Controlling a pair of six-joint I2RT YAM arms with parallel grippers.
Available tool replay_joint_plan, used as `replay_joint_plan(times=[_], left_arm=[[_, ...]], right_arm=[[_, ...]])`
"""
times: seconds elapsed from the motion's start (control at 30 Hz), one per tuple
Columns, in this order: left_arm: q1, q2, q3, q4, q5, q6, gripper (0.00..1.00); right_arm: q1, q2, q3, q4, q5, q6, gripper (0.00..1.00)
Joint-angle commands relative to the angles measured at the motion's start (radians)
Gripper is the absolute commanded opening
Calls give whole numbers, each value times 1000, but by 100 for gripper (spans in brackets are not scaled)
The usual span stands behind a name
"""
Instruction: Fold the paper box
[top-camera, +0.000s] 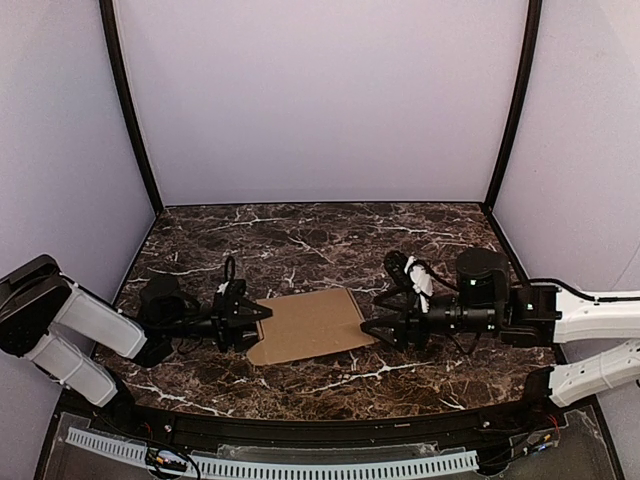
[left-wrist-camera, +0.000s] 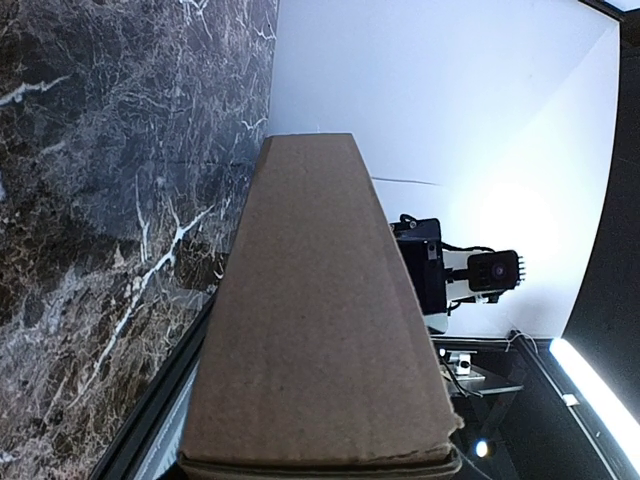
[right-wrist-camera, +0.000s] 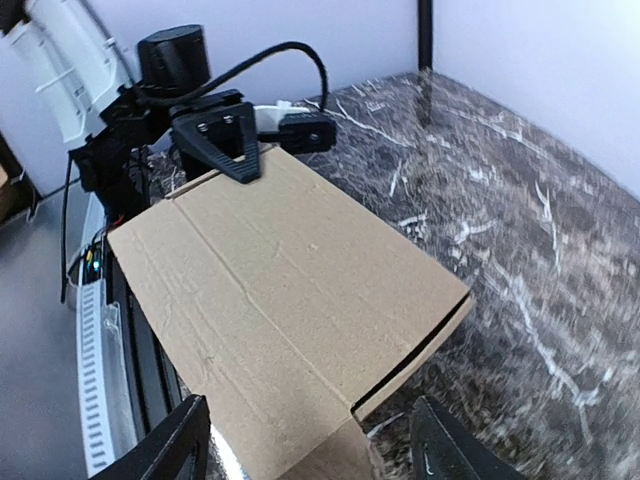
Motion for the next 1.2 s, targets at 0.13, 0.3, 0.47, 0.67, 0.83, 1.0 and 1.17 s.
replay_joint_plan(times=[0.13,0.3,0.47,0.67,0.83,1.0,1.17], left_arm=[[24,-48,-6,91,148,-73,46],[40,-57,-13,147,239,-104,46],[49,-34,7,318,324,-216,46],[49,-34,15,426,364,-280,45],[50,-88,34,425,381,-307,46],[49,-144,40,409,405,-308,45],[50,-171,31,372,423,-287,45]], right_arm=[[22,-124,-49,25,-98,-555,94],[67,-175,-94,42,-49,-807,99],[121,-192,-135,122,72,-1013,99],[250,-172,-206,312,295,-1275,99],[329,-133,-231,443,398,-1393,99],[403,-106,-253,512,491,-1482,99],[462,-52,-241,584,522,-1549,99]])
